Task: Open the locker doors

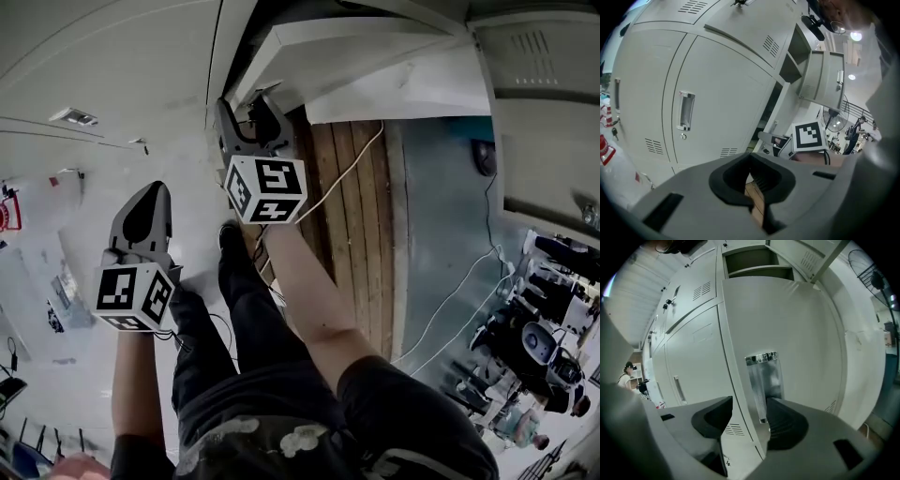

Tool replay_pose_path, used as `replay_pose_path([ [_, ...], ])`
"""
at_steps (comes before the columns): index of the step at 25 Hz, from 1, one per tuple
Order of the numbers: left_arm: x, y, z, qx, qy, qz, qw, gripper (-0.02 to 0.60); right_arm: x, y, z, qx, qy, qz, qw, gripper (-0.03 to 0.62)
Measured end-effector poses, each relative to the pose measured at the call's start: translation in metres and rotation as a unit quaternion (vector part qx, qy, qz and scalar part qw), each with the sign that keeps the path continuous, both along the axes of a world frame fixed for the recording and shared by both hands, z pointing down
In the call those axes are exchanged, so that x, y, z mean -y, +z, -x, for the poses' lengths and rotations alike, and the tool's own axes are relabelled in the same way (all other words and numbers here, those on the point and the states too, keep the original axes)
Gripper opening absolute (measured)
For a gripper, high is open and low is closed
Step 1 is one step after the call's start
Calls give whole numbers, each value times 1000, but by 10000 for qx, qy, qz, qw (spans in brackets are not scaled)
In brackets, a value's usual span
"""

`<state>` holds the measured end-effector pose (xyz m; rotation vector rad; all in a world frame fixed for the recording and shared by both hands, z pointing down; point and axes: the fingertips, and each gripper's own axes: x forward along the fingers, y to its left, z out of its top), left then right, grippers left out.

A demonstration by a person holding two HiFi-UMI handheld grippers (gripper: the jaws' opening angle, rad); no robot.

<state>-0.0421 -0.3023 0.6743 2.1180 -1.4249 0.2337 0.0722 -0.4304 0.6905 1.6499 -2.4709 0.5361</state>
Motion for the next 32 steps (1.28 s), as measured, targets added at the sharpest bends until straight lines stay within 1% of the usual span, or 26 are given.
replay_pose_path([
  [4,-10,-6,0,67,133,-32,9999,9,-8,1,-10,44,343,226,9991,221],
  [9,-26,-9,1,117,258,13,9996,9,-12,2,-21,170,818,513,9952,184],
  [11,-31,-11,0,155,319,21,9994,9,-12,2,-23,188,948,541,9938,181],
  [14,-36,-12,-1,220,399,13,9990,9,-14,2,-24,136,1101,446,9928,179],
  [25,-40,-16,-10,304,654,-8,9974,9,-38,3,-40,-61,1013,339,9943,178],
  [32,-42,-17,-23,316,827,-21,9961,9,-63,3,-61,-86,1145,419,9925,179],
])
